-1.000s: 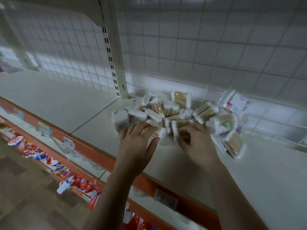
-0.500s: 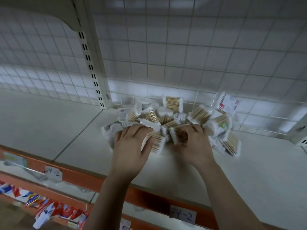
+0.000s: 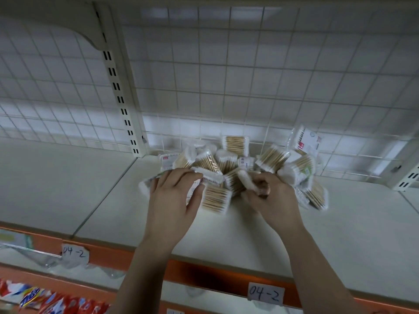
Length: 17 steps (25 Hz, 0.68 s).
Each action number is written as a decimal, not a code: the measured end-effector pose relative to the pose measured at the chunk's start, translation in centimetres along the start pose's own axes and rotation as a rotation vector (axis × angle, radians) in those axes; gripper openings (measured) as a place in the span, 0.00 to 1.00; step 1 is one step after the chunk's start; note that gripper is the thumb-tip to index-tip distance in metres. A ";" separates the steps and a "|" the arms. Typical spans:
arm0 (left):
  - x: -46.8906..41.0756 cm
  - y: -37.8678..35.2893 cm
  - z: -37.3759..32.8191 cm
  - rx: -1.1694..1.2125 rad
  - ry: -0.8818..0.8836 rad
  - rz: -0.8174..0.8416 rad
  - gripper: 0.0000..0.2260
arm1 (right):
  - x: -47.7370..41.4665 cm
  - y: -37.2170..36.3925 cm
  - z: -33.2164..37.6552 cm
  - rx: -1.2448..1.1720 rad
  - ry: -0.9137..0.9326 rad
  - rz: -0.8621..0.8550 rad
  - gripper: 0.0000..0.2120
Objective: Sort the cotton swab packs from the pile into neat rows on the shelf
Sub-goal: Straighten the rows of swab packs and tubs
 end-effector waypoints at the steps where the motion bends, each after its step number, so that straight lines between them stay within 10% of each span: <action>1: 0.0 0.1 0.2 0.004 0.007 -0.012 0.11 | 0.2 0.3 0.2 -0.035 -0.009 -0.024 0.16; 17: -2.6 -2.2 3.6 -0.216 0.011 0.225 0.16 | 2.2 2.2 1.9 -0.155 0.078 -0.291 0.07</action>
Point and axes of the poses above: each hand's wrist, its own x-axis away from the middle knuckle, its own y-axis out of the back of the hand, z = x × y, the point moved 2 cm from there along -x, towards the middle knuckle, and after that the axes turned 7 degrees about -x, right-handed, at the moved point
